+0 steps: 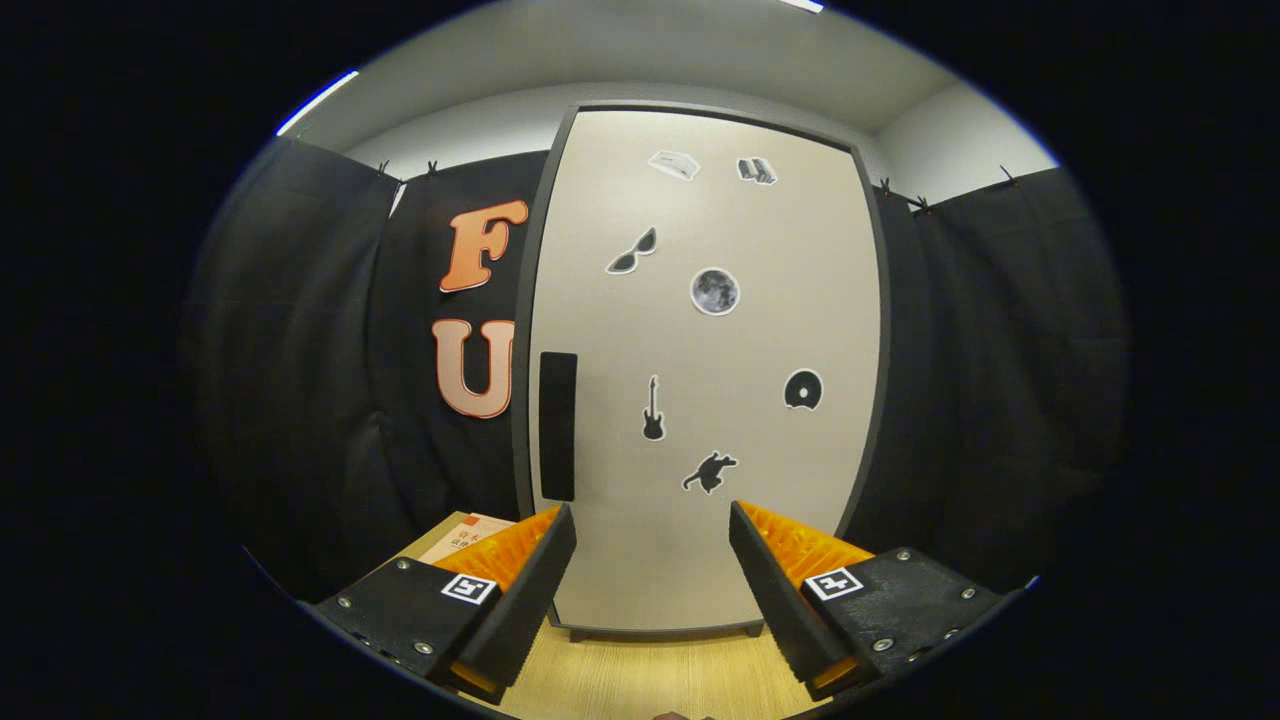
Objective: Open the shoe cabinet door, grab the shoes and put them into the shoe cabinet, then close the shoe cabinet door.
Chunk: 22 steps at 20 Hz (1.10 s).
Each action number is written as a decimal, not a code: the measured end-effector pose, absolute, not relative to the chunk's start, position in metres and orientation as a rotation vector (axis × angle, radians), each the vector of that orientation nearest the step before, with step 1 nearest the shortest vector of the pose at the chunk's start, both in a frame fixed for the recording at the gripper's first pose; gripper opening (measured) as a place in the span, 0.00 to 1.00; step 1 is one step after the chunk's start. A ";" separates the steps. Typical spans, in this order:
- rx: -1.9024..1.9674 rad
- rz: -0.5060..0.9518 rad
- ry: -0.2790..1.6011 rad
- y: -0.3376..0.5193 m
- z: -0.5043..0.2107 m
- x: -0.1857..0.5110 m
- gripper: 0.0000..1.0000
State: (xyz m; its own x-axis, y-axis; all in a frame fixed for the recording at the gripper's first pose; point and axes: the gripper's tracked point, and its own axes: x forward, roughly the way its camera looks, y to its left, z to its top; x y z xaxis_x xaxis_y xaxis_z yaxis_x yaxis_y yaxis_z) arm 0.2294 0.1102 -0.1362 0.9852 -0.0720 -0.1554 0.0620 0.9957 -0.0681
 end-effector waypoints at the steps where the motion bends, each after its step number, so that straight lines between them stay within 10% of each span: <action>1: -0.067 -0.076 0.153 0.099 -0.133 0.219 0.96; 22: -0.066 -0.202 0.058 -0.046 -0.077 0.112 0.96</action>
